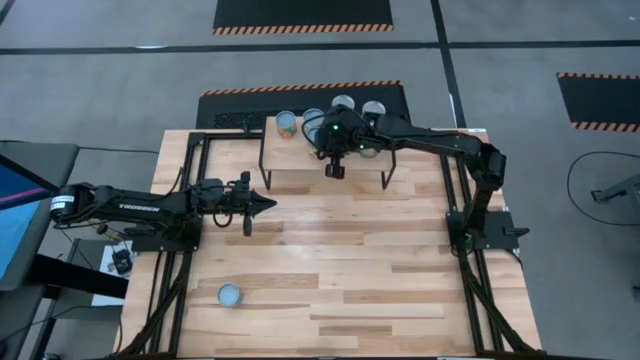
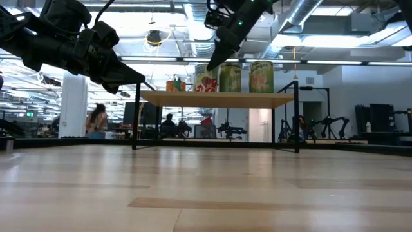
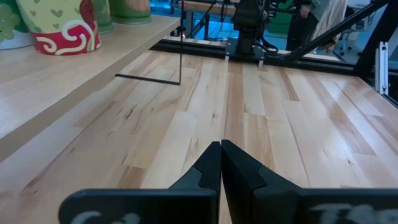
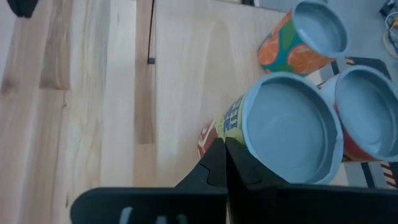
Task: Pick and place cans onto a shelf
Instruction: Adjust the canned fruits on the shelf, then put the canned corn on the shelf
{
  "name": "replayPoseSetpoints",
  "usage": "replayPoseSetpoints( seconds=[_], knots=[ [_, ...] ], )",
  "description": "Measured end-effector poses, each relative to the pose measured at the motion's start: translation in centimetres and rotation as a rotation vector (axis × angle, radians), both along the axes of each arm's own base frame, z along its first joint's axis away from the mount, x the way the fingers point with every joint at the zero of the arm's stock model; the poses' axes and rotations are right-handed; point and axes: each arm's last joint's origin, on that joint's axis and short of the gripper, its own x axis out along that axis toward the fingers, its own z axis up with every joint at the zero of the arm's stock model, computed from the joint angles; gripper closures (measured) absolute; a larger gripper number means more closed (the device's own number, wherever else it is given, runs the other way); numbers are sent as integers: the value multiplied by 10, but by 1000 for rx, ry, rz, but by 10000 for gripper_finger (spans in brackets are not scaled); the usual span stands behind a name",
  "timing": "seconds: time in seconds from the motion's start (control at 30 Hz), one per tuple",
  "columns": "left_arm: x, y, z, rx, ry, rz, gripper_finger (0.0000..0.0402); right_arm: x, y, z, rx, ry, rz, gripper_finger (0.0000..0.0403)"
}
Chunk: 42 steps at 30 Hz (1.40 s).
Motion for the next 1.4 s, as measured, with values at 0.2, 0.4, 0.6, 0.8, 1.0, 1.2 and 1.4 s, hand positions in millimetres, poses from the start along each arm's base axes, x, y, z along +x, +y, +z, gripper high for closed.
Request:
replayPoseSetpoints(
  seconds=[0.2, 0.4, 0.6, 0.8, 1.0, 1.2, 1.4],
  knots=[
    [0, 0, 0, 0, 0, 0, 401, 2, -3, 3, -12, -37, -4, 397],
    [0, 0, 0, 0, 0, 0, 401, 0, -8, 3, -11, -37, -18, 397],
    [0, 0, 0, 0, 0, 0, 401, 0, -14, 5, -21, -64, -34, 397],
    [0, 0, 0, 0, 0, 0, 401, 2, -10, 6, -28, -74, -17, 397],
    [0, 0, 0, 0, 3, 0, 401, -3, 0, -1, -15, 41, -22, 397],
    [0, 0, 0, 0, 3, 0, 401, 2, 3, -9, -68, 80, -66, 397],
    [0, 0, -1, -3, 9, -9, 401, 5, 16, -6, -77, 76, -35, 397]
  ],
)
